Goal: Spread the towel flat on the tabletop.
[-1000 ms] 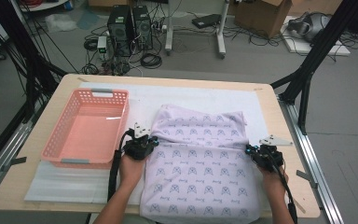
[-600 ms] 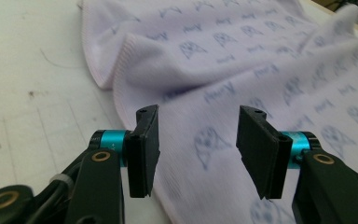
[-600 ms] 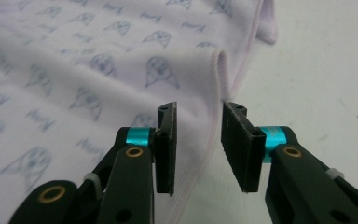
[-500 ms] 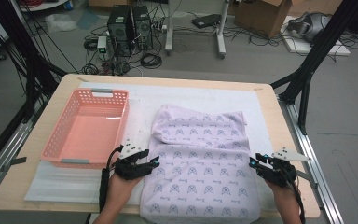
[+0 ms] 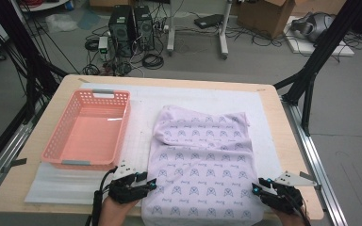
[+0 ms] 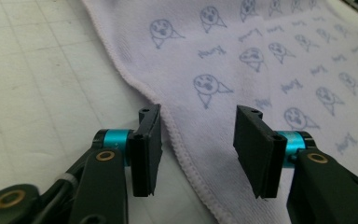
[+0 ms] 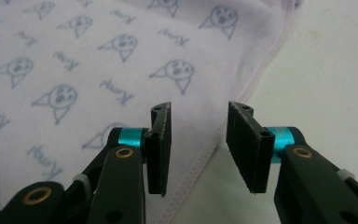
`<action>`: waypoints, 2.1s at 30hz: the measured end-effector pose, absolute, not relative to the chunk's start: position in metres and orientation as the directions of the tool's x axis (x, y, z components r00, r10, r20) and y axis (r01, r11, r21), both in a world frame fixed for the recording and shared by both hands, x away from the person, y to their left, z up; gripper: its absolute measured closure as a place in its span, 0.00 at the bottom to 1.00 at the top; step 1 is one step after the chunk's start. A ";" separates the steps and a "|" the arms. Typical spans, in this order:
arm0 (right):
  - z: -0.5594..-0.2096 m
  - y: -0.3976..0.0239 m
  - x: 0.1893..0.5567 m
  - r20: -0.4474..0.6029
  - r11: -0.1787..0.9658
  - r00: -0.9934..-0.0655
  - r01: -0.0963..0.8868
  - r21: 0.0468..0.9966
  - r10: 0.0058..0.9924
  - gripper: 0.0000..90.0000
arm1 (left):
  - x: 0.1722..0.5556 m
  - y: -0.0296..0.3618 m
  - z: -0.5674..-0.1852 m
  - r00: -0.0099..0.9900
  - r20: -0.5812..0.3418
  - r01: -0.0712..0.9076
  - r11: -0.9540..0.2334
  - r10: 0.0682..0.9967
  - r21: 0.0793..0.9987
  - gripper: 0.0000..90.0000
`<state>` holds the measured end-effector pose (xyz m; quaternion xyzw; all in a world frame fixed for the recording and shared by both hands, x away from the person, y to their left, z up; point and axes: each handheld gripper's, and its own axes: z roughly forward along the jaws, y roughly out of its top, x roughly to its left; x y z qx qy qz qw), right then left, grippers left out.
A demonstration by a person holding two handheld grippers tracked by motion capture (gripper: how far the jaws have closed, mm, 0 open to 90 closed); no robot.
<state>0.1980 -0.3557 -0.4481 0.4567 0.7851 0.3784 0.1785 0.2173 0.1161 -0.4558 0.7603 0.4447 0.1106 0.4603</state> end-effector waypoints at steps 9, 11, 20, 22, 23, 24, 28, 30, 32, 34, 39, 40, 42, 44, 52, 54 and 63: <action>-0.449 -0.352 0.186 0.043 0.305 -0.509 0.578 0.757 0.860 0.97 | 0.204 0.115 -0.455 0.569 -0.160 0.546 -0.225 0.807 0.807 0.98; -0.447 -0.356 0.182 0.070 0.292 -0.510 0.593 0.750 0.857 0.98 | 0.198 0.120 -0.453 0.568 -0.172 0.551 -0.217 0.805 0.806 0.98; -0.438 -0.364 0.154 0.088 0.329 -0.563 0.594 0.734 0.822 0.97 | 0.169 0.136 -0.449 0.590 -0.221 0.550 -0.187 0.776 0.814 0.97; -0.437 -0.362 0.152 0.079 0.330 -0.563 0.586 0.740 0.823 0.91 | 0.171 0.134 -0.449 0.585 -0.202 0.521 -0.172 0.786 0.836 0.80; -0.436 -0.360 0.153 0.070 0.328 -0.558 0.579 0.746 0.827 0.82 | 0.174 0.134 -0.449 0.581 -0.221 0.520 -0.149 0.783 0.841 0.69; -0.435 -0.358 0.155 0.066 0.313 -0.545 0.570 0.760 0.836 0.76 | 0.178 0.133 -0.449 0.582 -0.237 0.523 -0.135 0.778 0.841 0.66; -0.436 -0.353 0.168 0.026 0.289 -0.486 0.561 0.776 0.874 0.71 | 0.196 0.124 -0.457 0.574 -0.271 0.565 -0.135 0.773 0.814 0.58; -0.441 -0.353 0.175 0.030 0.286 -0.473 0.581 0.762 0.881 0.71 | 0.198 0.118 -0.460 0.584 -0.251 0.550 -0.149 0.772 0.822 0.60; -0.447 -0.353 0.180 0.037 0.292 -0.472 0.603 0.742 0.881 0.76 | 0.197 0.113 -0.460 0.605 -0.229 0.545 -0.187 0.762 0.818 0.80; -0.449 -0.356 0.179 0.079 0.277 -0.498 0.600 0.750 0.864 0.97 | 0.193 0.112 -0.459 0.611 -0.195 0.533 -0.216 0.767 0.818 0.94; -0.445 -0.363 0.166 0.097 0.308 -0.539 0.609 0.731 0.837 0.99 | 0.172 0.125 -0.454 0.620 -0.226 0.550 -0.211 0.751 0.808 0.96; -0.444 -0.366 0.160 0.103 0.315 -0.553 0.606 0.730 0.827 0.99 | 0.168 0.126 -0.453 0.626 -0.222 0.546 -0.216 0.747 0.810 0.96; -0.443 -0.368 0.151 0.102 0.329 -0.570 0.601 0.728 0.815 0.99 | 0.157 0.130 -0.455 0.652 -0.225 0.531 -0.224 0.724 0.817 0.96; -0.442 -0.367 0.144 0.096 0.343 -0.575 0.604 0.720 0.812 0.97 | 0.154 0.131 -0.455 0.662 -0.218 0.513 -0.221 0.717 0.830 0.90; -0.432 -0.352 0.168 0.039 0.290 -0.506 0.554 0.781 0.862 0.66 | 0.191 0.132 -0.455 0.605 -0.234 0.515 -0.151 0.761 0.844 0.60; -0.433 -0.348 0.181 0.029 0.282 -0.484 0.556 0.782 0.875 0.64 | 0.203 0.132 -0.453 0.595 -0.238 0.518 -0.140 0.768 0.844 0.59; -0.442 -0.345 0.220 0.038 0.275 -0.465 0.586 0.762 0.885 0.63 | 0.239 0.131 -0.448 0.591 -0.260 0.522 -0.116 0.764 0.845 0.55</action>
